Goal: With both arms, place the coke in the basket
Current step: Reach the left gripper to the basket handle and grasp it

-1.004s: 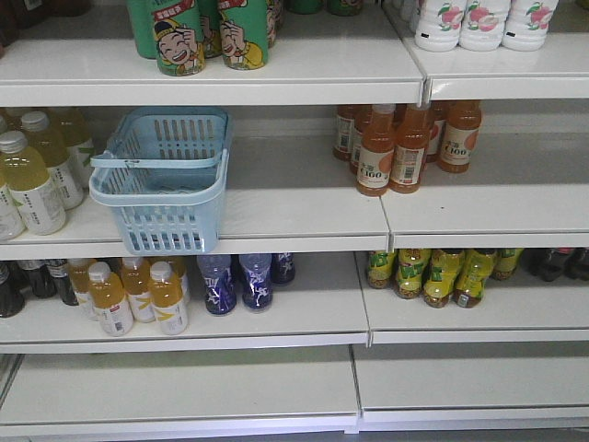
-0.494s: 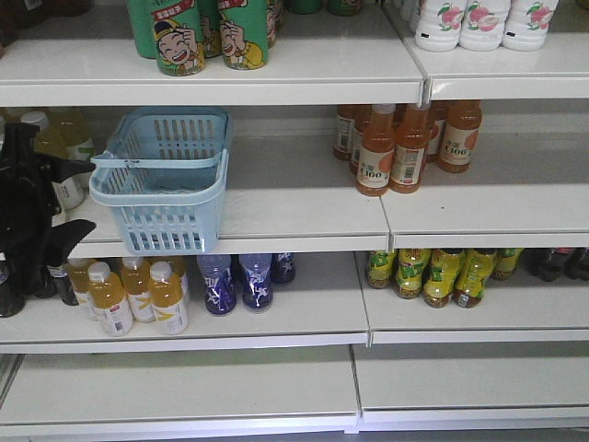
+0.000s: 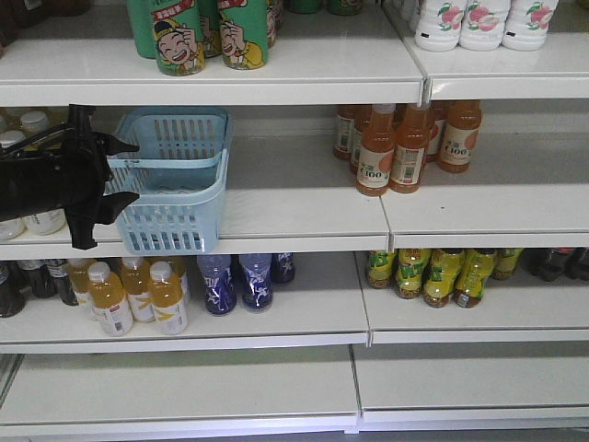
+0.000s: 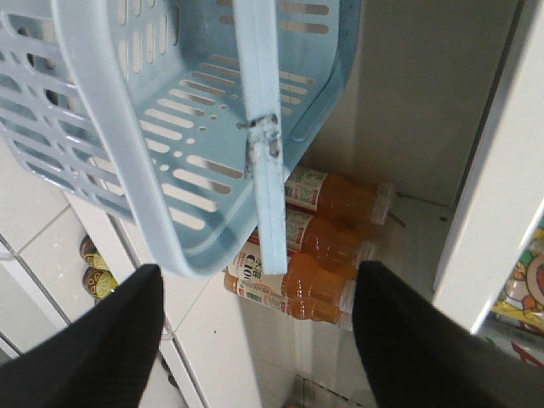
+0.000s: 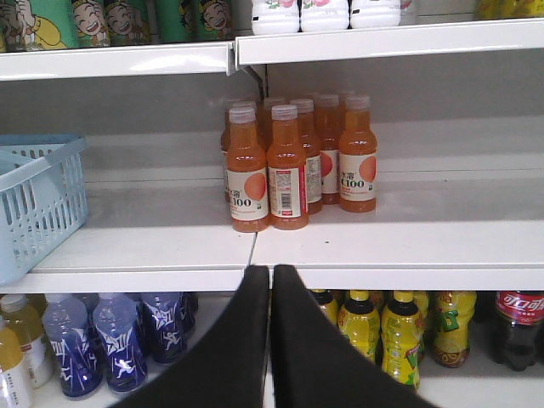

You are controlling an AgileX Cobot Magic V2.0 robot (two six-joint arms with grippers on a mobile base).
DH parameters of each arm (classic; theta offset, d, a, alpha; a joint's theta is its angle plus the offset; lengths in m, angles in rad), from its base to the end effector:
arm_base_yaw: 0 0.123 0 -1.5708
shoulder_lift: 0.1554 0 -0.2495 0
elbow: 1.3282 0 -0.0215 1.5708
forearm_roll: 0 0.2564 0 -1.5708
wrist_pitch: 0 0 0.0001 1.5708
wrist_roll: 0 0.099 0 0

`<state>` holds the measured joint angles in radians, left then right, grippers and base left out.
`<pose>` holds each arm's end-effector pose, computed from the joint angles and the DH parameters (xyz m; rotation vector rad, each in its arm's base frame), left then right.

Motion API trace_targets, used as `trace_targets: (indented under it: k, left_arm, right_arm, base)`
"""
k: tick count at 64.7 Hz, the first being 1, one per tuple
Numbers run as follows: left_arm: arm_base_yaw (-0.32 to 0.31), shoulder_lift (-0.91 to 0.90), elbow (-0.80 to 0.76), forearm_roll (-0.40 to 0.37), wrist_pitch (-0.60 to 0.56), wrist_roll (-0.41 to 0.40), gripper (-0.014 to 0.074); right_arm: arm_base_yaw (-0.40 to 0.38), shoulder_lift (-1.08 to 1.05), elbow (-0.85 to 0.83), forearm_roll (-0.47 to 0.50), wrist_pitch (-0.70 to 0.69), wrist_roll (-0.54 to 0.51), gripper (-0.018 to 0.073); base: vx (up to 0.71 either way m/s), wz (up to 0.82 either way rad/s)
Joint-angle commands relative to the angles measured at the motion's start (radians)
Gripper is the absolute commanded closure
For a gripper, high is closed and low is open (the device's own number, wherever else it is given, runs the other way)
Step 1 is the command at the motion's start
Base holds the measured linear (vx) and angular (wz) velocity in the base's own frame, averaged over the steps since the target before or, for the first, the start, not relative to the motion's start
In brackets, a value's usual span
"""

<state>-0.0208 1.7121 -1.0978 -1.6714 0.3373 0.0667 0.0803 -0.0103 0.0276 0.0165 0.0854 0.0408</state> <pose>0.3870 -0.0407 0.2071 -1.4861 1.7864 -1.2763 0.1060 0.0087 0.1968 -0.0194 1.5872 0.1085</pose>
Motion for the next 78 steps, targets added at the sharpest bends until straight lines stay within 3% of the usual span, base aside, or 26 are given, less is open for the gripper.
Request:
trace_targets:
  k: [1,31,42,56,68,78]
  left_arm:
    - [-0.002,0.001,-0.075,-0.054,0.031,0.003,0.0156]
    - [-0.002,0.174,-0.271,-0.058,0.033,0.003,0.0157]
    - [-0.002,0.232,-0.318,-0.101,0.034,0.003,0.0157]
    - [-0.002,0.316,-0.425,-0.112,0.106,0.044,0.0183]
    - [-0.001,0.361,-0.486,-0.111,0.147,0.067,0.0299]
    - [-0.001,0.361,-0.486,-0.112,0.156,0.167,0.0529]
  right_arm:
    - [-0.005,-0.019,0.011,-0.001,-0.070,-0.005,0.0568]
    - [-0.005,-0.019,0.011,-0.001,-0.070,-0.005,0.0568]
    - [-0.005,-0.019,0.011,-0.001,-0.070,-0.005,0.0568]
    - [-0.005,-0.019,0.011,-0.001,-0.071,-0.005,0.0568]
    - [-0.005,-0.019,0.011,-0.001,-0.071,-0.005,0.0568]
    - [-0.005,-0.019,0.011,-0.001,-0.071,-0.005,0.0568]
  base:
    - [0.00,0.00]
    - [0.00,0.00]
    - [0.00,0.00]
    - [0.00,0.00]
    - [0.00,0.00]
    - [0.00,0.00]
